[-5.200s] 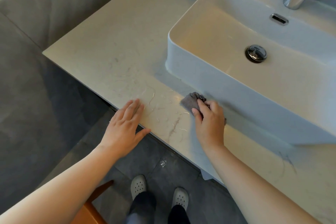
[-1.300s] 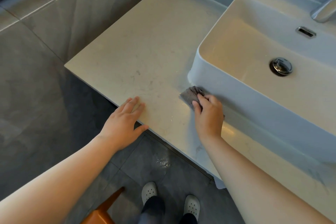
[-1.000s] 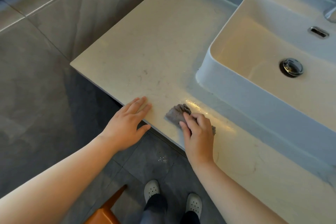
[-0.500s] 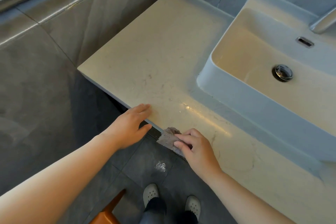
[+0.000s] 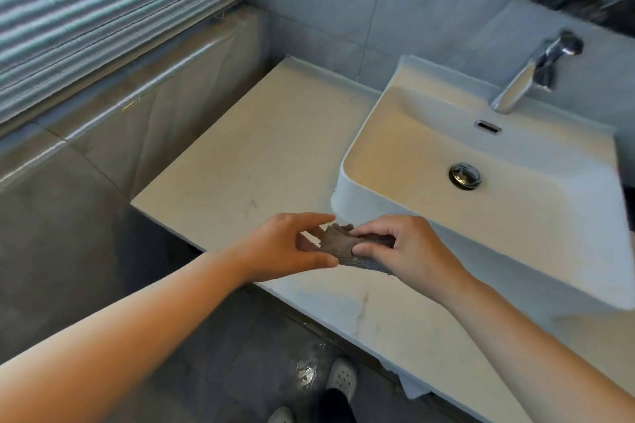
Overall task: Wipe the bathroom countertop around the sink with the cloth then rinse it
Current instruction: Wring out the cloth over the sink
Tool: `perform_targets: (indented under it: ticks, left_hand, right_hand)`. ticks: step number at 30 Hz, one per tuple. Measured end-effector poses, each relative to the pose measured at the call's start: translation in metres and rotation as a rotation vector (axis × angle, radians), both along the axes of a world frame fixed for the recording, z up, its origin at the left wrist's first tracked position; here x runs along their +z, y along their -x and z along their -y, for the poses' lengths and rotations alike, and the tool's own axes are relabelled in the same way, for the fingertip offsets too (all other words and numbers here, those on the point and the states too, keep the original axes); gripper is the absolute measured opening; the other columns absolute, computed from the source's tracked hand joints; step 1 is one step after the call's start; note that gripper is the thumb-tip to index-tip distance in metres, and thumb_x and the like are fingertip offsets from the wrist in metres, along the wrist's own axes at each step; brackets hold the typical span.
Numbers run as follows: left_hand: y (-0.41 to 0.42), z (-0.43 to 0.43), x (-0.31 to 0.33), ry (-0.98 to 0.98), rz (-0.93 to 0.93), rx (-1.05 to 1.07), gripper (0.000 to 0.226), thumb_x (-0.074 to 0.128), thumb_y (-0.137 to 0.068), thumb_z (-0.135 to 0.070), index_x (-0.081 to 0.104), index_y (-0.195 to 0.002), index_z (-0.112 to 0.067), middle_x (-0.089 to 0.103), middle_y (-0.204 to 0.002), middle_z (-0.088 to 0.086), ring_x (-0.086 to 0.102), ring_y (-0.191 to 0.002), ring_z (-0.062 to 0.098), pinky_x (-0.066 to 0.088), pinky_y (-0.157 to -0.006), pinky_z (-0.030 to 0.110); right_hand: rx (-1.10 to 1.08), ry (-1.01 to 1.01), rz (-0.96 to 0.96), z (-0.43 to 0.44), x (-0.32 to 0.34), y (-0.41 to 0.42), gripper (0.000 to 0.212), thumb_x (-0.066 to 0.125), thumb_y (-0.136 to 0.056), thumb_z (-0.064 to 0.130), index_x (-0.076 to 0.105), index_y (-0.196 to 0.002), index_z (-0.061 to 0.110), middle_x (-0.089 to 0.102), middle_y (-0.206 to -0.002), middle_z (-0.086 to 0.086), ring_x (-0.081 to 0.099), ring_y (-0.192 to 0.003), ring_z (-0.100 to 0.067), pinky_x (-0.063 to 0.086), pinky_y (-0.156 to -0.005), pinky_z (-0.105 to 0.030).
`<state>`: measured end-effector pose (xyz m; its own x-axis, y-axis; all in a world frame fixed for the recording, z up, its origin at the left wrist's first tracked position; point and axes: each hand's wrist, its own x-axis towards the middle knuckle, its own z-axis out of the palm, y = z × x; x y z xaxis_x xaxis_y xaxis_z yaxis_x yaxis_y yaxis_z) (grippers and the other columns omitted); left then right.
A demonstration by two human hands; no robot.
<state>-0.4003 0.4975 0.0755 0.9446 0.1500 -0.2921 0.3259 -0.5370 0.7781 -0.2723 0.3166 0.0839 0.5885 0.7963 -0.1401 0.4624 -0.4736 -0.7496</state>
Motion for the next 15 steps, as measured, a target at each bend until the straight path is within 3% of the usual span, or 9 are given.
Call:
perform_targets:
  ticks: [3, 8, 15]
  left_hand:
    - [-0.034, 0.012, 0.02, 0.103, -0.033, -0.003, 0.059, 0.073, -0.079, -0.037, 0.049, -0.132, -0.033, 0.068, -0.103, -0.007, 0.068, -0.082, 0.006, 0.055, -0.085, 0.026]
    - [-0.104, 0.025, 0.054, 0.202, -0.049, -0.049, 0.018, 0.068, -0.085, -0.024, 0.067, -0.1, -0.013, 0.072, -0.084, 0.007, 0.07, -0.074, 0.017, 0.059, -0.075, 0.032]
    - [-0.193, 0.036, 0.082, 0.261, 0.009, -0.013, 0.017, 0.063, -0.089, -0.019, 0.067, -0.101, -0.009, 0.072, -0.09, 0.01, 0.069, -0.076, 0.019, 0.058, -0.076, 0.033]
  right_hand:
    - [-0.048, -0.047, -0.025, 0.011, 0.017, -0.023, 0.016, 0.076, -0.077, 0.019, 0.073, -0.088, 0.03, 0.07, -0.083, 0.017, 0.061, -0.08, 0.006, 0.041, -0.068, -0.007]
    - [-0.122, -0.157, -0.127, 0.03, 0.04, -0.075, 0.02, 0.074, -0.08, 0.023, 0.07, -0.098, 0.031, 0.071, -0.089, 0.009, 0.064, -0.075, -0.001, 0.047, -0.056, -0.016]
    - [-0.3, -0.275, -0.204, 0.081, 0.036, -0.133, 0.04, 0.062, -0.083, 0.046, 0.054, -0.121, 0.04, 0.061, -0.111, 0.024, 0.056, -0.098, 0.013, 0.042, -0.075, -0.004]
